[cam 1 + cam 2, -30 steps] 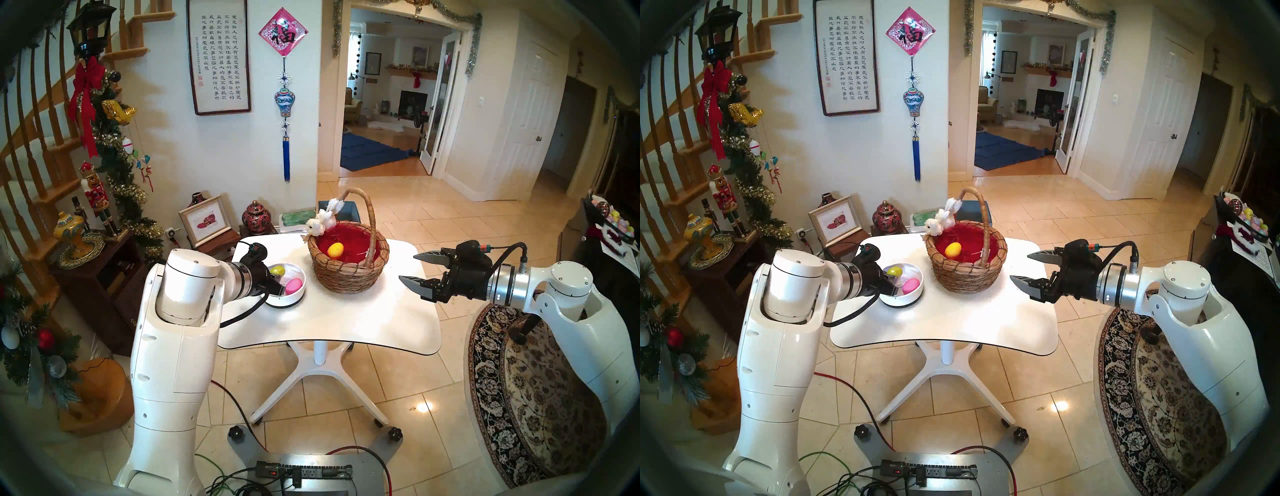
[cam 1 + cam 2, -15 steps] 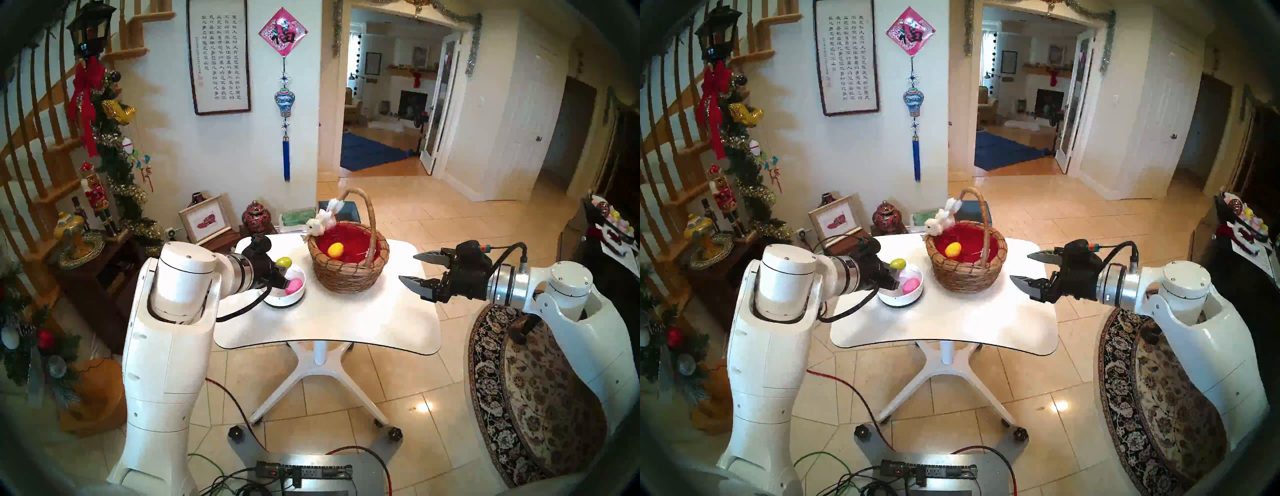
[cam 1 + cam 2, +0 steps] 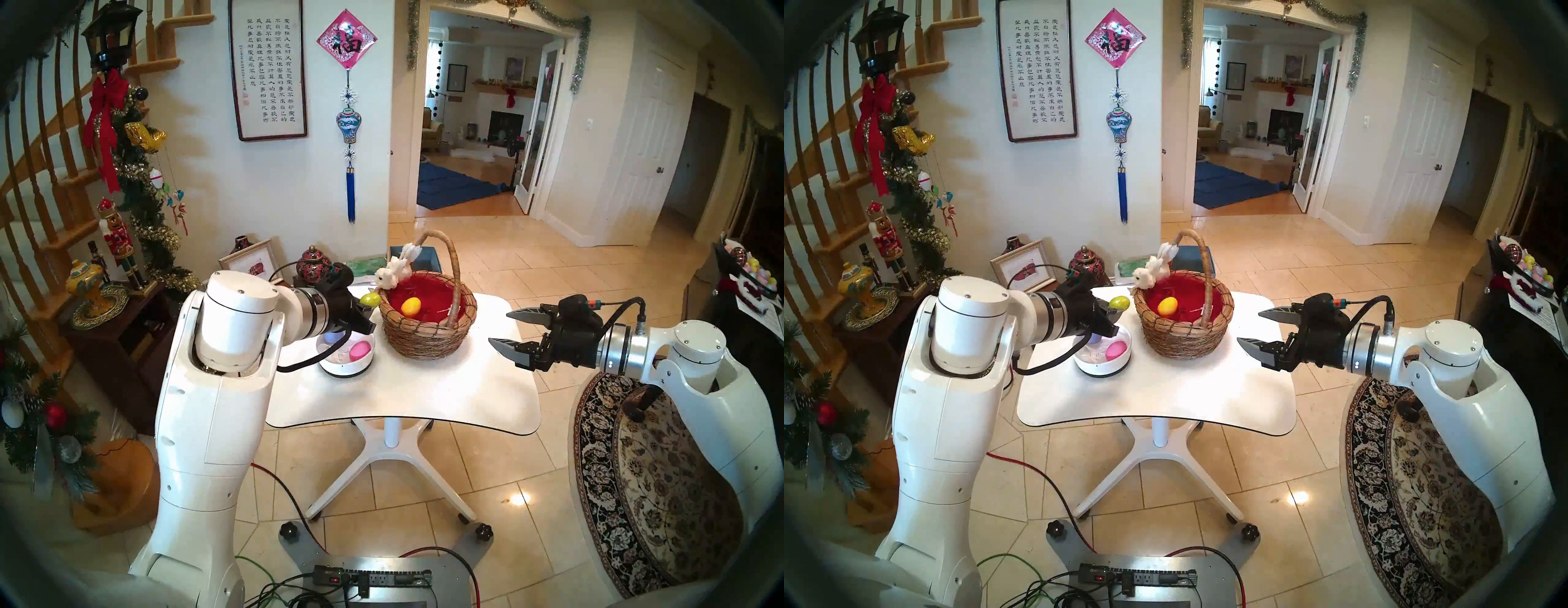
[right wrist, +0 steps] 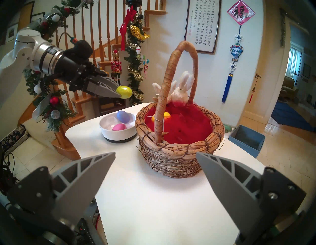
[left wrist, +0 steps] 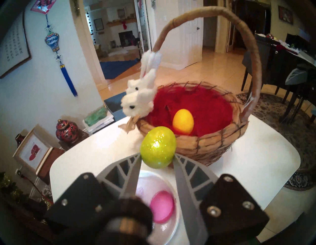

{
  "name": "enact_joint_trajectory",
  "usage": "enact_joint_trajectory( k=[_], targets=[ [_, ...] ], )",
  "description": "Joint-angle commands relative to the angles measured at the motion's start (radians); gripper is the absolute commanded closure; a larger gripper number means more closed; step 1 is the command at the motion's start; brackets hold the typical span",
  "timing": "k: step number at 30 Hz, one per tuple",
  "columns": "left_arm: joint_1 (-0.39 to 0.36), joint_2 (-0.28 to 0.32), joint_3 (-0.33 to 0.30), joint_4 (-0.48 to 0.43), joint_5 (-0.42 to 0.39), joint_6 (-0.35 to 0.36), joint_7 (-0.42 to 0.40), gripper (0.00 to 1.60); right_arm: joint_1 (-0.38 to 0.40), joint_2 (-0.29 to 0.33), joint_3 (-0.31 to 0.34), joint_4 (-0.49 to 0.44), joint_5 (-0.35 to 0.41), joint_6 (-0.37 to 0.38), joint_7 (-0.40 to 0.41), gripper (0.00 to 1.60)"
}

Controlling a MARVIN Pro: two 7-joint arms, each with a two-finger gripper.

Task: Put easter egg into basket

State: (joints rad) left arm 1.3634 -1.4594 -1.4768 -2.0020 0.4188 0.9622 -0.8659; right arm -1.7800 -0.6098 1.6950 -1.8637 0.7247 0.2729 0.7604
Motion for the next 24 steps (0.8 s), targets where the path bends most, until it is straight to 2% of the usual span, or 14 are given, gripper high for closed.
enact_joint_trajectory(
  k=[1,9,24],
  targets=[
    [-0.092,-0.018,0.043,0.041,-0.009,-0.002,-0.093,0.94,0.001,0.004,0.006,-0.001,-0.001,-0.002,0.001,0.00],
    [-0.165,-0.044,0.099,0.135,-0.005,-0.002,-0.080,0.95,0.001,0.004,0.005,-0.001,0.000,-0.002,0.001,0.00],
    [-0.275,-0.083,0.166,0.293,0.003,-0.002,-0.079,0.94,0.000,0.005,0.005,-0.002,0.000,-0.003,0.000,0.00]
  ],
)
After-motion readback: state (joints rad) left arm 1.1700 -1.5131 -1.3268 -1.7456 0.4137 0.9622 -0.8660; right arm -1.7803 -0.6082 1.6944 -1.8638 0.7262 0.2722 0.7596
